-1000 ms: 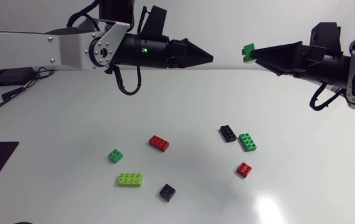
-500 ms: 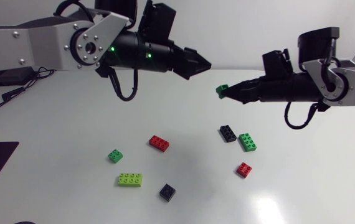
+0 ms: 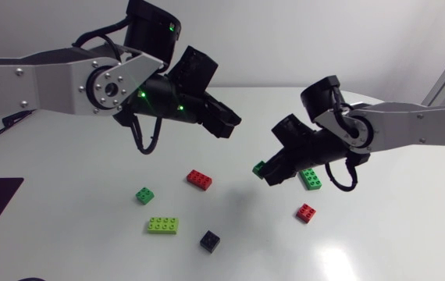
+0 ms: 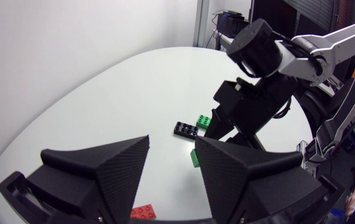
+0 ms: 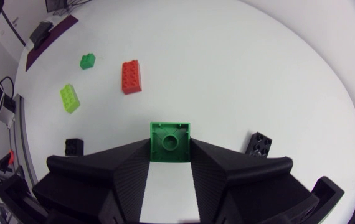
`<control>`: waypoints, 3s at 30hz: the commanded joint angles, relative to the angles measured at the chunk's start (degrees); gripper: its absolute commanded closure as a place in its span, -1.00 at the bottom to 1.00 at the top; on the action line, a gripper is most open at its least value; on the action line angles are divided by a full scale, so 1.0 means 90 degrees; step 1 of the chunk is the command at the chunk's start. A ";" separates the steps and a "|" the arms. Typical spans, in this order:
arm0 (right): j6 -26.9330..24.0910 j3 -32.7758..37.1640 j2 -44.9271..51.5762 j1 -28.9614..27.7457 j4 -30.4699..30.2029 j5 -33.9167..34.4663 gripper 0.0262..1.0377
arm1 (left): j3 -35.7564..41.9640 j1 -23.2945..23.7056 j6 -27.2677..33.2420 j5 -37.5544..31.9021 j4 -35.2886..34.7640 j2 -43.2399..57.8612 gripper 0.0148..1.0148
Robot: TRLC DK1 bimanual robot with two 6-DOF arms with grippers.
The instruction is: Separate the duplo bricks
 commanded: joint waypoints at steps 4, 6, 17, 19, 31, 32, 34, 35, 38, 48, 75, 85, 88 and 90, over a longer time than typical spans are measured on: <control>-0.0291 -0.0479 0.0643 0.0223 0.0149 0.0300 0.60 | -0.0438 -0.0006 0.0274 -0.0208 -0.0050 -0.0192 -0.02; -0.0320 -0.0635 0.0809 0.0379 0.0345 0.0457 0.59 | -0.0565 0.0003 0.0323 -0.0277 -0.0041 -0.0192 -0.02; -0.0349 -0.0831 0.0887 0.0858 0.0550 0.0789 -0.13 | -0.1199 -0.0016 0.0879 -0.0540 0.0145 0.0082 -0.02; -0.0379 -0.0860 0.0711 0.0907 0.0520 0.0789 -0.53 | -0.1317 -0.0055 0.0997 -0.0540 0.0233 0.0082 -0.02; -0.0554 -0.1036 -0.0871 0.0936 -0.0144 0.0710 -0.92 | -0.1658 -0.0319 0.1954 -0.0296 0.0975 0.0551 -0.03; -0.0574 -0.1075 -0.0754 0.0926 -0.0105 0.0710 -0.92 | -0.1658 -0.0329 0.1954 -0.0296 0.1004 0.0580 -0.03; -0.0633 -0.1114 -0.0412 0.0926 -0.0007 0.0720 -0.92 | -0.1678 -0.0348 0.1954 -0.0286 0.1004 0.0580 -0.03; -0.0642 -0.1124 -0.0285 0.0926 0.0052 0.0710 -0.91 | -0.1688 -0.0339 0.1973 -0.0277 0.1014 0.0580 -0.03; -0.0701 -0.1036 0.0037 0.0946 0.0120 0.0759 -0.91 | -0.1766 -0.0280 0.2159 -0.0267 0.1014 0.0502 -0.03; -0.0857 0.0263 0.0838 0.1307 -0.0925 0.1423 -0.91 | -0.2156 0.0120 0.2676 -0.0267 0.0887 -0.0035 -0.03; -0.0486 0.3603 0.3299 0.2108 -0.4401 0.2976 -0.80 | -0.2811 0.0521 0.3692 -0.0286 0.0301 -0.1344 -0.03; 0.0188 0.4111 0.3719 0.2166 -0.5134 0.3005 -0.73 | -0.2869 0.0511 0.3819 -0.0286 0.0262 -0.1490 -0.03; 0.0344 0.4277 0.3875 0.2157 -0.5368 0.3005 -0.73 | -0.2899 0.0511 0.3868 -0.0286 0.0233 -0.1539 -0.03; 0.0383 0.4355 0.3992 0.2157 -0.5456 0.3005 -0.73 | -0.2908 0.0511 0.3877 -0.0286 0.0223 -0.1559 -0.02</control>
